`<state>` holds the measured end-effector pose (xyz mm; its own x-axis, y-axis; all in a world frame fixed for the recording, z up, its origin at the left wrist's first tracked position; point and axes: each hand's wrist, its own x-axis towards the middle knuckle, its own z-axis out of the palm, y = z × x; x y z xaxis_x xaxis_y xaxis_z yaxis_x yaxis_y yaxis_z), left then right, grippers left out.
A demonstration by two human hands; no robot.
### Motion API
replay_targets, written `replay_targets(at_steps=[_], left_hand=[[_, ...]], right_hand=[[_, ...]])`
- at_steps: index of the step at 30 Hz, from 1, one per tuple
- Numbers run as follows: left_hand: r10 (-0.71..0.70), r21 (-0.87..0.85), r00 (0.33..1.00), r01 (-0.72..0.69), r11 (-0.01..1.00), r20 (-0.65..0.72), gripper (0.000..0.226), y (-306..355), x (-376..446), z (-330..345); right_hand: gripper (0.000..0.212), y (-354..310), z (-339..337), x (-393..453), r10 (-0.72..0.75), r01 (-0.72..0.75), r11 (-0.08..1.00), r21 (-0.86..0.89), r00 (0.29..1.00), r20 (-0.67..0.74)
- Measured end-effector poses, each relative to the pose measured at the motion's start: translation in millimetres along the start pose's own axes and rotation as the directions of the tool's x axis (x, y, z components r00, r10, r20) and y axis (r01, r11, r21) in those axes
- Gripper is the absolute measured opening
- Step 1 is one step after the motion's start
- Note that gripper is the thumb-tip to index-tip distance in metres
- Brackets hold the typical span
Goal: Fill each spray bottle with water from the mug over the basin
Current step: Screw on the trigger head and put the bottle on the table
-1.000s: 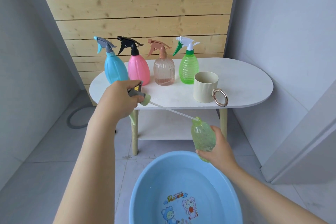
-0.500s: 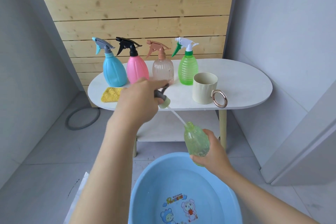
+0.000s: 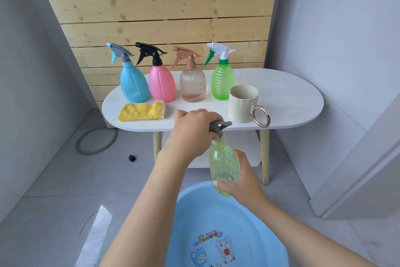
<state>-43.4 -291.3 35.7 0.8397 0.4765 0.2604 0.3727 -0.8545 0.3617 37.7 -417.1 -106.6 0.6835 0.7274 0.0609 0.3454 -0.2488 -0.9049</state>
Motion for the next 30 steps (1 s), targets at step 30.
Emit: replay_targets(at_steps=[30], left_hand=[[0.195,-0.282,0.962,-0.244,0.928,-0.189,0.042,-21,-11,5]], right_hand=[[0.072,-30,-10,-10,-0.001,-0.017,0.997,0.078,0.973,0.229]])
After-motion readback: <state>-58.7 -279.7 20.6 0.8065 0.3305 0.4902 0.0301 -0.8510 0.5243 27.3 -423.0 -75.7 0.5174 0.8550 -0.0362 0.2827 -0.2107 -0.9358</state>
